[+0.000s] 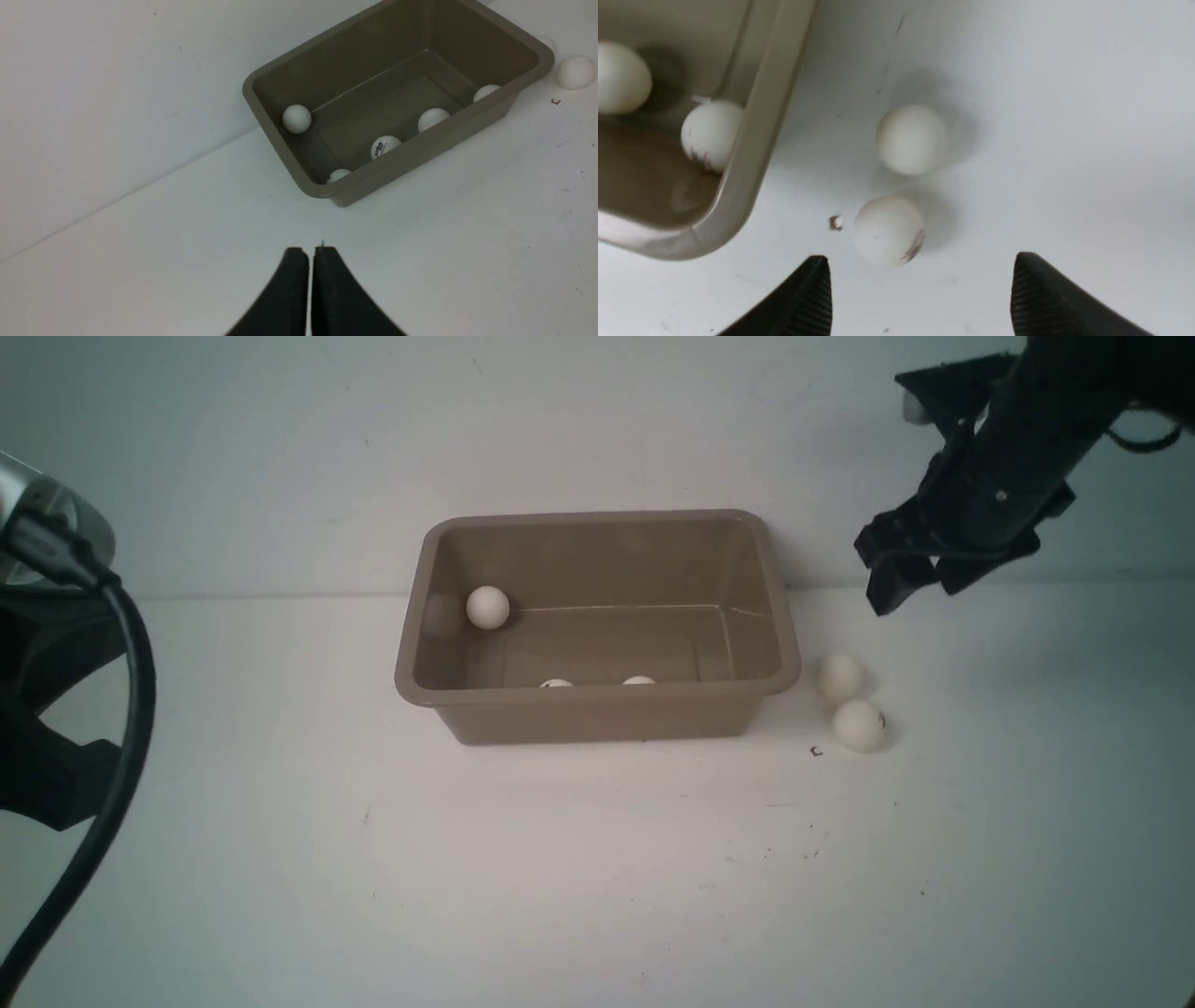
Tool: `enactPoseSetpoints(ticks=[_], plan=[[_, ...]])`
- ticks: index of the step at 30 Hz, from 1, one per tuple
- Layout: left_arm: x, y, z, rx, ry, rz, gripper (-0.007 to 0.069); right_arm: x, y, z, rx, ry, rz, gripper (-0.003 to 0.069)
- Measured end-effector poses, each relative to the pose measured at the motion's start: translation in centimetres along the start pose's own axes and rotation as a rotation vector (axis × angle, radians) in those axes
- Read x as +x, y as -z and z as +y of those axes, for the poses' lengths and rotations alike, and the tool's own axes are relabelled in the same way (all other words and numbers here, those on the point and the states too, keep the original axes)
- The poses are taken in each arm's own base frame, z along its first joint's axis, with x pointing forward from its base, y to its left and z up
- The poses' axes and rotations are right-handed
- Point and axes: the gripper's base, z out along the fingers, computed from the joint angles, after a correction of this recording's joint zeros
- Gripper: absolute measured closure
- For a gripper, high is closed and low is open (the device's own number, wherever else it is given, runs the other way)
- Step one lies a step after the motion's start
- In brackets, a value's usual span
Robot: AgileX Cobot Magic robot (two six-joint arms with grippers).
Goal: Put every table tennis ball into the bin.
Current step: Use the right arm to clamp the table tennis ball closest to it
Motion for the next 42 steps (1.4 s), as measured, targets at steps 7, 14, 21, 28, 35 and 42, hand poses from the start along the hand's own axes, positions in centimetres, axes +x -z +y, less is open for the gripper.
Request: enactPoseSetpoints(ticks=[7, 14, 21, 28, 35, 42], plan=[[0.0, 0.0, 0.0, 0.0, 0.0, 0.004, 0.0629, 0.6, -3.7, 1.3, -0.031, 0.004, 0.037, 0.0193], [0.1, 0.0, 0.0, 0.002, 0.0, 0.014, 0.0629, 0.6, -5.2, 1.0, -0.008, -0.042, 0.048, 0.0193], [0.2, 0.0, 0.0, 0.002, 0.0, 0.018, 0.0629, 0.9, -6.9, 0.9, -0.011, -0.06, 0.082, 0.0193], [0.2, 0.0, 0.0, 0.002, 0.0, 0.018, 0.0629, 1.0, -7.8, 0.9, -0.012, -0.066, 0.101, 0.0193], [0.2, 0.0, 0.0, 0.002, 0.0, 0.018, 0.0629, 1.3, -8.8, 0.9, -0.015, -0.077, 0.126, 0.0193], [0.2, 0.0, 0.0, 0.002, 0.0, 0.018, 0.0629, 1.5, -9.6, 0.9, -0.016, -0.079, 0.14, 0.0193]])
